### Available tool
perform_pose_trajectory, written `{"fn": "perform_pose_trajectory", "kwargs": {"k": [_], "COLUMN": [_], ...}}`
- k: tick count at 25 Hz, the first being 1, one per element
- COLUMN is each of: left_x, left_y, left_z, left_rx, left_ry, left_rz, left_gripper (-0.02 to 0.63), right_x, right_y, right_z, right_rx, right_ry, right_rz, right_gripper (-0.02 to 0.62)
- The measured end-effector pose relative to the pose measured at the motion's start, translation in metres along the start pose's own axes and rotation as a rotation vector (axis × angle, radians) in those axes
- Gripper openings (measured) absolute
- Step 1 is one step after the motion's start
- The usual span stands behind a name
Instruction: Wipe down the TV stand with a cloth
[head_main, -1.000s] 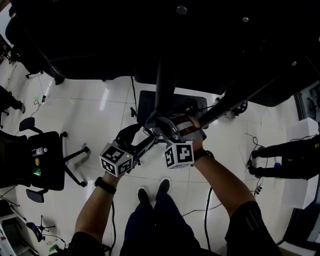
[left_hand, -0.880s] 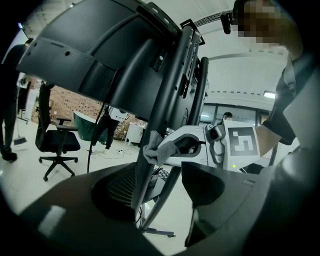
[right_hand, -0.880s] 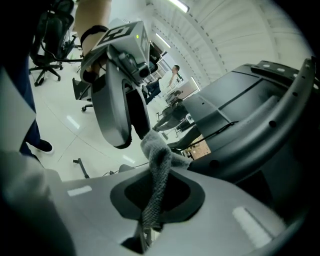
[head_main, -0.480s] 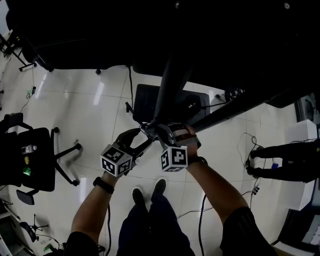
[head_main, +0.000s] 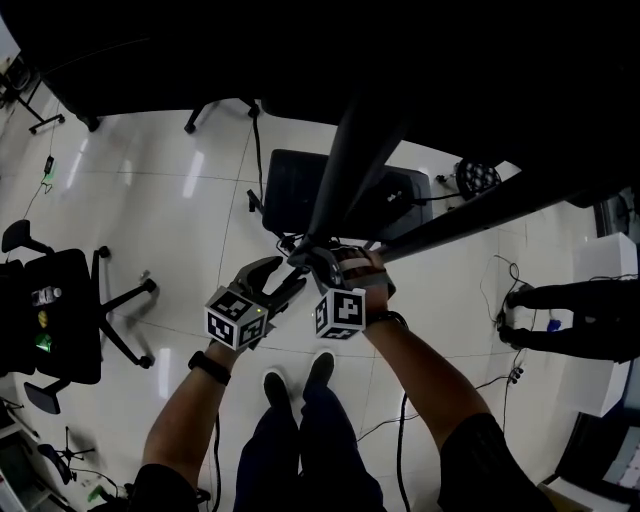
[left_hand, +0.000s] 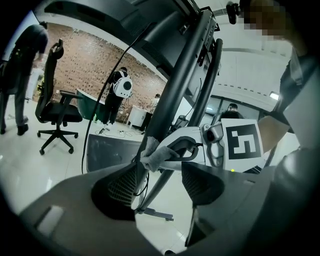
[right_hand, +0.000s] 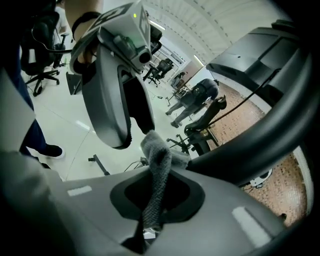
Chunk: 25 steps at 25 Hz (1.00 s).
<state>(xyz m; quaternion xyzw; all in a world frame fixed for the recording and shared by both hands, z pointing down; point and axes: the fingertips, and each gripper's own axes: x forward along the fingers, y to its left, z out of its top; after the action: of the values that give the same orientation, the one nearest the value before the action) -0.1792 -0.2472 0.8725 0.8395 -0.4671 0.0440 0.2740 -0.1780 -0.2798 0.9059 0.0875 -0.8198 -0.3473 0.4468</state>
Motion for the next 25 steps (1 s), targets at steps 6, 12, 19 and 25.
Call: {"fn": "perform_pose_trajectory", "kwargs": {"k": [6,12,19,25], "left_x": [0.01,0.009,-0.016,-0.061], "left_y": [0.013,0.01,-0.024,-0.085], "left_z": [-0.029,-0.042,-0.002,0.088], "left_rx": [-0.018,-0.044,-0.023,0.158], "left_ry": [0.029,0.034,0.003,-0.084], "left_rz": [0.001,0.005,-0.028,-0.076], "left_gripper": [0.305,0.305,0.305,0.305], "right_x": [0.028,0.036,-0.035,-0.137], "right_y": [0.03,0.046,0.011,-0.07], "right_z": [-0.019,-0.024,0.015,0.064], "right_rx": [0.021,0.095,0.192,0.234], "right_ry": [0.057,0.075,-0.009,-0.092], "right_rz": [0.054,0.088,0.014,-0.109], "right_gripper": [0.023,0.025,0.026,0.026]}}
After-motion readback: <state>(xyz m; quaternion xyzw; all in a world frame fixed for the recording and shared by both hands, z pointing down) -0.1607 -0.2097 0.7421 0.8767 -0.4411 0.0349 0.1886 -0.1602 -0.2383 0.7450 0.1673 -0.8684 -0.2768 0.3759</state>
